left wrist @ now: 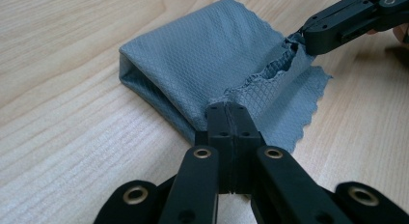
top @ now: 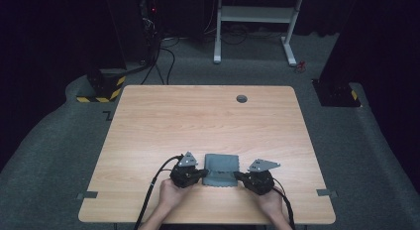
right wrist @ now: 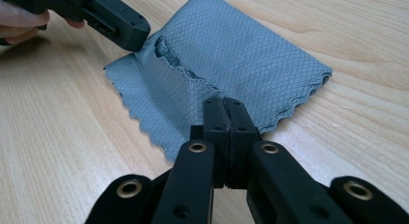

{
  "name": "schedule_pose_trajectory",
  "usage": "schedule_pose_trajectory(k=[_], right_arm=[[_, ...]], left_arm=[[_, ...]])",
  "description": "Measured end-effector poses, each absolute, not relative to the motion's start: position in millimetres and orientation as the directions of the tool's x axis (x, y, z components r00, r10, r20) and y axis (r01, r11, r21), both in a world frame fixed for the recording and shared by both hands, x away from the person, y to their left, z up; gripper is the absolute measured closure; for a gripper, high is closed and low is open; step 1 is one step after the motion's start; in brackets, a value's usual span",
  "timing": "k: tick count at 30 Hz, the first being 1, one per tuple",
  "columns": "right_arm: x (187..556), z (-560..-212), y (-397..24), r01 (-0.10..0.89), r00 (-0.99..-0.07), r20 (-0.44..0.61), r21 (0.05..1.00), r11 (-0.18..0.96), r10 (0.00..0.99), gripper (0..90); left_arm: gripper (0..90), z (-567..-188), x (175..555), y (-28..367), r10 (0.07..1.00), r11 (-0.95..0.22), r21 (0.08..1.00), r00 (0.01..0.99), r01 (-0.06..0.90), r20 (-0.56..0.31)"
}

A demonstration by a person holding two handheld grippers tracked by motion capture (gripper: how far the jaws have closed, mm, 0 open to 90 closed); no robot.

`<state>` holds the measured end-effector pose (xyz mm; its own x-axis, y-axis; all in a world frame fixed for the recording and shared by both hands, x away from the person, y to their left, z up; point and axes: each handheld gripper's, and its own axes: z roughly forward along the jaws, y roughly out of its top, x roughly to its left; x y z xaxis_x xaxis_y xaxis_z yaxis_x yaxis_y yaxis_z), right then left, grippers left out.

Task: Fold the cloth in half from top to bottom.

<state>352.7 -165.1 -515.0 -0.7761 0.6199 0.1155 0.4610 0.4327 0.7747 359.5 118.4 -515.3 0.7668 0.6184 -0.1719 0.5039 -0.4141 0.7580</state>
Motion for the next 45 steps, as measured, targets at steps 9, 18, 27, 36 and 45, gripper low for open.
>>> schedule_pose_trajectory(k=[9,18,27,36,45], right_arm=[[349,-519,-163,0.46,-0.783,0.11,0.766,0.45,0.613,88.6],[338,-515,-168,0.45,-0.797,0.122,0.774,0.446,0.592,80.0],[340,-500,-164,0.428,-0.791,0.117,0.807,0.407,0.6,89.7],[339,-514,-150,0.426,-0.798,0.066,0.766,0.482,0.6,83.4],[328,-522,-151,0.39,-0.802,-0.011,0.748,0.537,0.597,72.1]], left_arm=[[89.3,-515,355,119,0.611,-0.443,0.75,0.778,0.492,-0.149],[79.6,-509,347,138,0.601,-0.388,0.772,0.773,0.503,-0.201],[75.3,-494,356,120,0.612,-0.4,0.781,0.774,0.48,-0.163],[73.4,-506,352,107,0.582,-0.501,0.725,0.804,0.472,-0.121],[70.6,-516,339,120,0.586,-0.539,0.703,0.806,0.464,-0.083]])
